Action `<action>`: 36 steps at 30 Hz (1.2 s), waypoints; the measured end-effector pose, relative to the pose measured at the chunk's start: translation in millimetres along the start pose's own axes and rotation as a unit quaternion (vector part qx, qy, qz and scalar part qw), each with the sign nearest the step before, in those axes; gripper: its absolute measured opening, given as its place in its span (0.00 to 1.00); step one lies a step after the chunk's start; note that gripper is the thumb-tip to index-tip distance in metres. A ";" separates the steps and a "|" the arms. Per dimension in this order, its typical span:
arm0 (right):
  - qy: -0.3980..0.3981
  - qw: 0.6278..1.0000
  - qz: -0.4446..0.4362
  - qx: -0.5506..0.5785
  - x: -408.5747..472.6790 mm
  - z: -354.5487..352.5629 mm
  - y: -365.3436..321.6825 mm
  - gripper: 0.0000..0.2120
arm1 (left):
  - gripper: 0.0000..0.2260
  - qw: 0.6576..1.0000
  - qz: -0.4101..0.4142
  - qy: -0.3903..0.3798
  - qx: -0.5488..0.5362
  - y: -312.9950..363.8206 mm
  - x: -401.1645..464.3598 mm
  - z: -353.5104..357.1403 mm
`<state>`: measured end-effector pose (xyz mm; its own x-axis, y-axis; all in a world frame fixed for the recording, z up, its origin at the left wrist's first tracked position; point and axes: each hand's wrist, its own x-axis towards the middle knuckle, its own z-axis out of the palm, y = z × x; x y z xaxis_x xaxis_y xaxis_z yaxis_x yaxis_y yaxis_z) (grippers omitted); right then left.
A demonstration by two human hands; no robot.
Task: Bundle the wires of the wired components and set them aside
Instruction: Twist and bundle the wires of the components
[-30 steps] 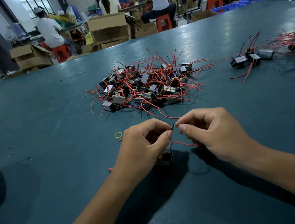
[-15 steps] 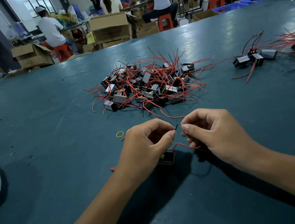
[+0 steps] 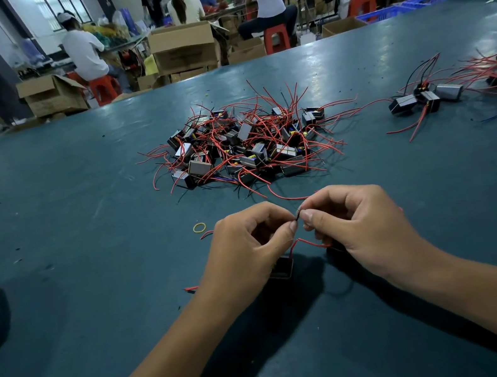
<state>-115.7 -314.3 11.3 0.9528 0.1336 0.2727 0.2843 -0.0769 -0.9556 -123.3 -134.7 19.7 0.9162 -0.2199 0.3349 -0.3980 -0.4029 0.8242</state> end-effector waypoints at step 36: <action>-0.038 0.971 -0.144 -0.188 -5.1 -1.4 -13.4 0.06 | 0.12 0.918 0.203 -0.021 0.339 25.2 4.8 -16.7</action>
<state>-124.2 -315.4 22.8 0.8209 0.2750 0.5006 0.5710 -0.3777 -0.7289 -128.1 -131.0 49.7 0.6891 -0.5024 0.5223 -0.6568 -0.7375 0.1571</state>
